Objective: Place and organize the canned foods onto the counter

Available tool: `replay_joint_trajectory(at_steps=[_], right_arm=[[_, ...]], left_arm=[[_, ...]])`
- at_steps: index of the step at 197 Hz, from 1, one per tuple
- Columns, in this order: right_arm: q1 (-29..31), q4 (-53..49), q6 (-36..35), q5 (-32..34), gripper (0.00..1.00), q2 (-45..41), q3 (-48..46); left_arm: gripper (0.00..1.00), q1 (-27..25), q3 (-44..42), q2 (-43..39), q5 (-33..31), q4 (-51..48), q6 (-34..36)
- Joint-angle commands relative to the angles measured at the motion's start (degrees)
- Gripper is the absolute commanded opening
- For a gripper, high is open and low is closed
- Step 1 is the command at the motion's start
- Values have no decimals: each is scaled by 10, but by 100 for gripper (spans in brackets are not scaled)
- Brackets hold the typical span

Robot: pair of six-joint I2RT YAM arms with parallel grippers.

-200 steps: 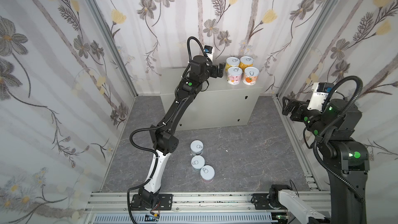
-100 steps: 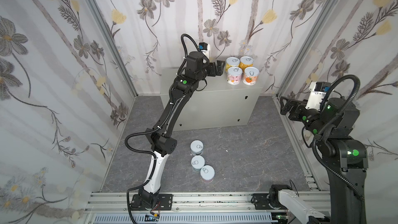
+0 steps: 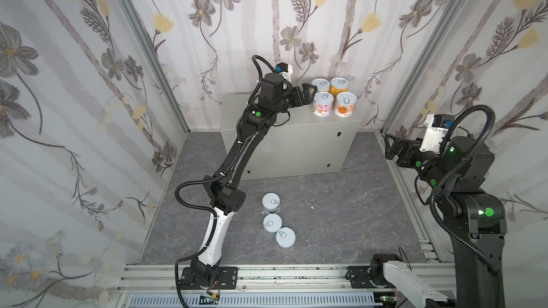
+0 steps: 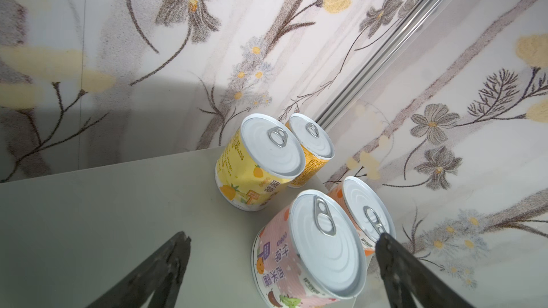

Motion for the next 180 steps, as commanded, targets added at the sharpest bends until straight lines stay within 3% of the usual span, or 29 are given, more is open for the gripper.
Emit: replay_joint_trajectory(at_steps=[1, 108, 180], right_arm=[[1, 18, 0, -6, 100, 1, -1], [1, 20, 0, -6, 100, 1, -5], [2, 21, 0, -8, 100, 3, -9]], left_arm=[[100, 2, 4, 8, 30, 34, -27], [100, 6, 5, 35, 130, 70, -66], [100, 6, 6, 43, 158, 100, -87]])
